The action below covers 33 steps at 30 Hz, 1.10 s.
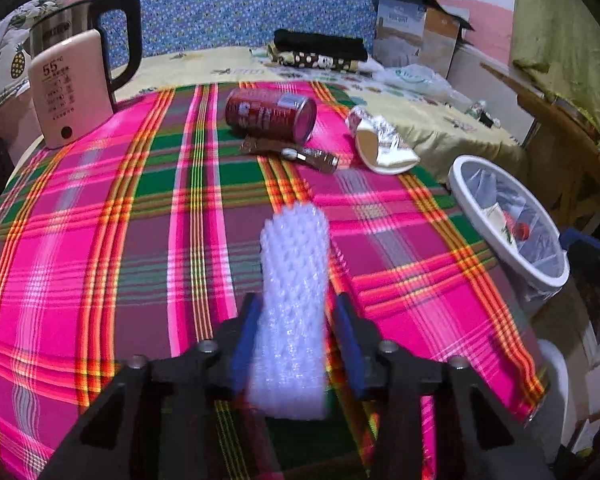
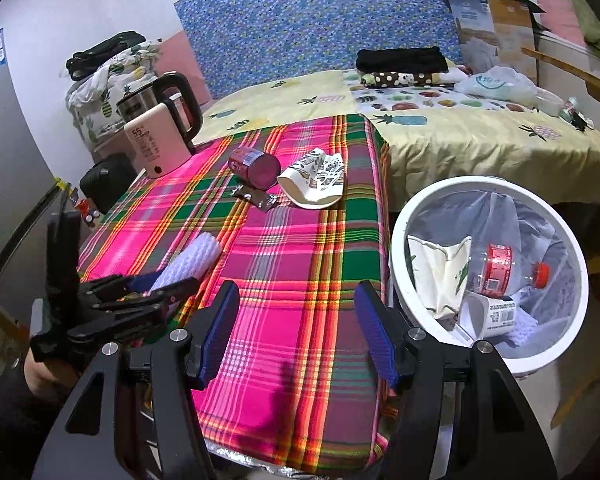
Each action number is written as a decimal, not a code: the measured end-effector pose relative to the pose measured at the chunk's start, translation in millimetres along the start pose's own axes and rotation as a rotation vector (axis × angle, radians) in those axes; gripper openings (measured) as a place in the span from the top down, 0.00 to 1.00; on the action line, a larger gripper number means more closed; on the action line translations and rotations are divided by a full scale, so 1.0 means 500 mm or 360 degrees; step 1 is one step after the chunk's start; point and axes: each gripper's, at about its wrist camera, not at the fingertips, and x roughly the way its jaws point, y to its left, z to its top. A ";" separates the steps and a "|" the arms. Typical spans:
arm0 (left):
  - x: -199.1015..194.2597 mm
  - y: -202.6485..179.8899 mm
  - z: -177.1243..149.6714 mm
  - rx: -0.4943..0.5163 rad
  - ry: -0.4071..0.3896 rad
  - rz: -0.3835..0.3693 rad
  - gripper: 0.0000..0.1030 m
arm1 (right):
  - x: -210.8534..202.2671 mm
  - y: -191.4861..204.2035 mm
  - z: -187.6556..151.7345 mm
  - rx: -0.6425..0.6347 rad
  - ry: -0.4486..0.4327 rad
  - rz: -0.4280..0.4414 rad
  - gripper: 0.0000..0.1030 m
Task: Collect trash
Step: 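Grasp the white foam net with the left tool, then grasp the red milk-drink can with the right tool while the left tool holds the foam net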
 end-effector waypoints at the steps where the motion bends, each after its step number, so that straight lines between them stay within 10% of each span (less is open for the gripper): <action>1: -0.002 -0.001 -0.002 0.0006 -0.0008 0.0012 0.69 | 0.001 0.001 0.002 -0.0001 0.0002 0.0003 0.40; 33: -0.031 0.125 0.085 -0.0153 -0.0151 0.0066 0.74 | 0.174 0.092 0.166 -0.0345 0.0052 0.0132 0.40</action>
